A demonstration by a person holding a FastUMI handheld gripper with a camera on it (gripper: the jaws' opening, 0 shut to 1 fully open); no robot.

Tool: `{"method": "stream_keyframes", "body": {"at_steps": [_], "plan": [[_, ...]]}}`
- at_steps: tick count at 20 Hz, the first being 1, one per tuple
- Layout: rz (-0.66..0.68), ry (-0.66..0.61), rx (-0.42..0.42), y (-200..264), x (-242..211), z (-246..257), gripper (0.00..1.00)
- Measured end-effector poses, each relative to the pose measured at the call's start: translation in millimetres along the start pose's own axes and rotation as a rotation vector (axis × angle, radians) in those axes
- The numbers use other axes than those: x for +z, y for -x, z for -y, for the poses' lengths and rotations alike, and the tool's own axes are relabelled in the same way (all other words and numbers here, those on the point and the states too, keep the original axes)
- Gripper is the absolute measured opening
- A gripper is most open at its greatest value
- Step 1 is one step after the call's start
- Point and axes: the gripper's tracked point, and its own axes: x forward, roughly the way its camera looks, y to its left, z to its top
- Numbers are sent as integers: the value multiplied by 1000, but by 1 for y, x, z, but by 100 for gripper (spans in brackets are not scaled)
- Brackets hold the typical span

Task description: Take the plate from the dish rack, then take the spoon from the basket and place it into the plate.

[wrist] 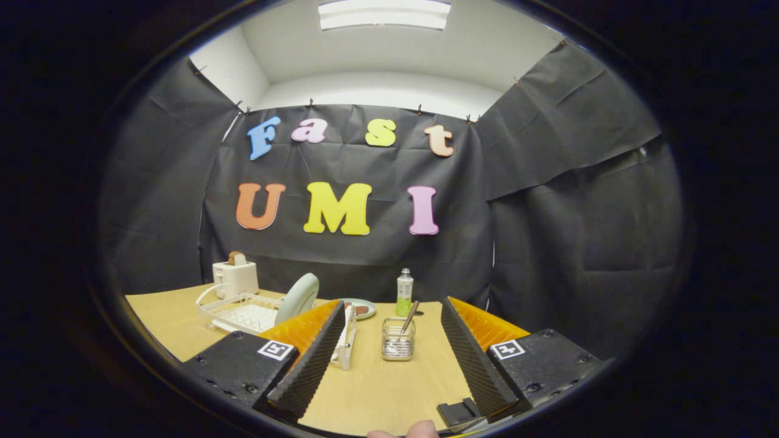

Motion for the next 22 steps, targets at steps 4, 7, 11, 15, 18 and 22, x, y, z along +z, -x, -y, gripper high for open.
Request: {"method": "stream_keyframes", "body": {"at_steps": [4,7,11,15,18,22], "plan": [[9,27,7,-10,11,0,100],[7,22,44,-20,25,-12,100],[-21,0,109,-47,53,-28,100],[-105,-11,186,-92,81,-50,100],[-225,-33,242,-131,92,-71,100],[-409,-4,308,-176,94,-98,100]]}}
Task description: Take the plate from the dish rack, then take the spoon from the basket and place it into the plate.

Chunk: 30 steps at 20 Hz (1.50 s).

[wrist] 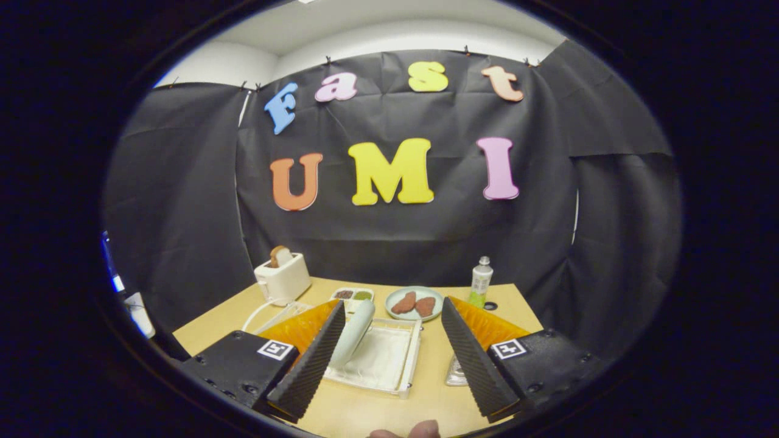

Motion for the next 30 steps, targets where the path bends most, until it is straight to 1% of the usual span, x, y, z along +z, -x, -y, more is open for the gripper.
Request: {"method": "stream_keyframes", "body": {"at_steps": [3,5,7,11,14,16,20,23,25,27,28,30], "plan": [[-147,11,24,-33,2,-11,100],[-232,-3,47,-52,3,-20,100],[-308,-22,53,-70,-1,-29,100],[-479,-82,43,-112,-24,-47,100],[-594,-156,40,-138,-47,-60,100],[-621,-187,16,-152,-55,-56,100],[-676,-204,-13,-171,-68,-55,100],[-716,-218,-2,-177,-78,-63,98],[-730,-230,2,-182,-82,-70,89],[-738,-229,-20,-188,-89,-71,83],[-739,-230,-32,-192,-93,-71,76],[-743,-232,-49,-193,-94,-73,68]]}}
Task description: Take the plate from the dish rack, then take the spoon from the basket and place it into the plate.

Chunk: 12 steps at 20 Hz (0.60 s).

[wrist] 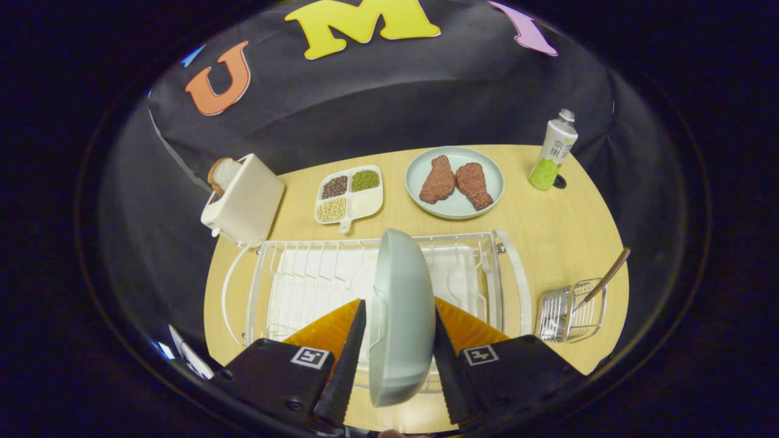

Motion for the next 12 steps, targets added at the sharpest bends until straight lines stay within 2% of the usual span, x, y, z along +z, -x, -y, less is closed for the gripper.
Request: {"method": "stream_keyframes", "body": {"at_steps": [5,12], "plan": [[13,-26,-95,2,-1,5,43],[76,45,-242,30,11,10,38]]}}
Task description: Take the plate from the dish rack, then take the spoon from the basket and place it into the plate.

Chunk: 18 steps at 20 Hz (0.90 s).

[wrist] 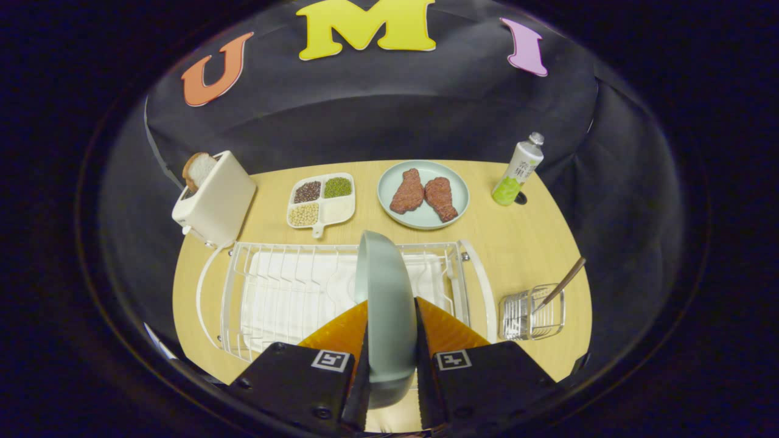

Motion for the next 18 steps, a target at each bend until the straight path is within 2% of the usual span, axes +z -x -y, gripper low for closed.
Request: {"method": "stream_keyframes", "body": {"at_steps": [3,6,8,15,18], "plan": [[55,24,-21,20,7,3,36],[67,19,60,40,-6,-3,30],[68,-1,133,55,-21,-4,30],[51,-115,369,67,-120,18,30],[42,-153,415,54,-167,30,30]]}}
